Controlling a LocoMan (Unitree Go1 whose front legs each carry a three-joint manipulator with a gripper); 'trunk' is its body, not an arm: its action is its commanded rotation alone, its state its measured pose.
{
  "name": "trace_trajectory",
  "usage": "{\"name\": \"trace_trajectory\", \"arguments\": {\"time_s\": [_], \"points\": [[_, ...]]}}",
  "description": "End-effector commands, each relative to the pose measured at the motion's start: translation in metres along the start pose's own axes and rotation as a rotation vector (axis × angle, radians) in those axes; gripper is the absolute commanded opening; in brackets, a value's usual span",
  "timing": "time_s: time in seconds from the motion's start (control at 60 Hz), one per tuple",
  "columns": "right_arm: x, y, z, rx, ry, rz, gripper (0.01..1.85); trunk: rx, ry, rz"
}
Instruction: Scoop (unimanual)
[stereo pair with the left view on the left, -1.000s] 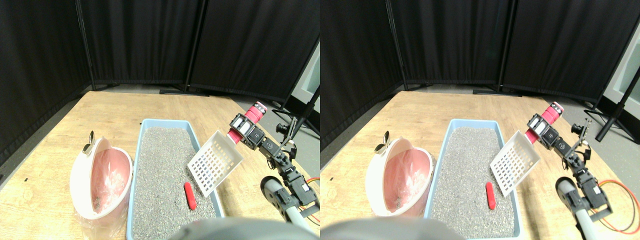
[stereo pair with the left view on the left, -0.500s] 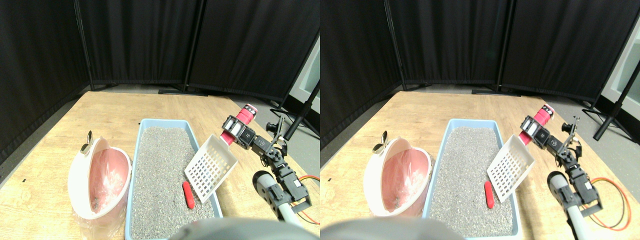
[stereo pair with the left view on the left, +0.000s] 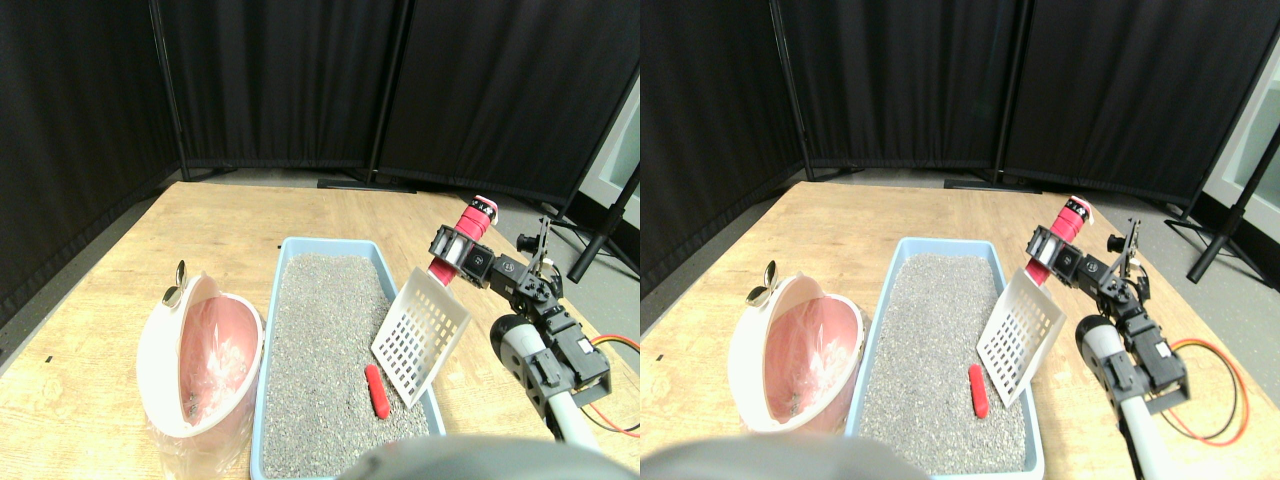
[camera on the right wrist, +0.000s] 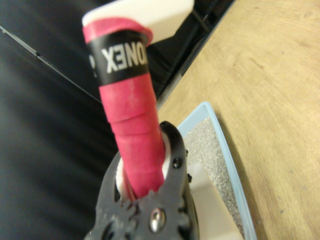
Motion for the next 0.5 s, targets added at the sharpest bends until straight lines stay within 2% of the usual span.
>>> {"name": "trace_trajectory", "arguments": {"time_s": [0.017,0.283,0.317,0.5], "points": [[0.001,-0.008,0.009,-0.044,-0.036,-0.031,0.05,-0.019,-0.01,-0.005],[0.0,-0.011,0.016,-0.089,-0.087,0.018,0.05,-0.023,-0.006,-0.007],[0.0,-0.009,0.016,-0.087,-0.11,0.03,0.05,-0.023,-0.006,-0.013],[0.0,0.001,0.017,-0.084,-0.102,0.046,0.05,-0.024,-0.005,-0.019]]}}
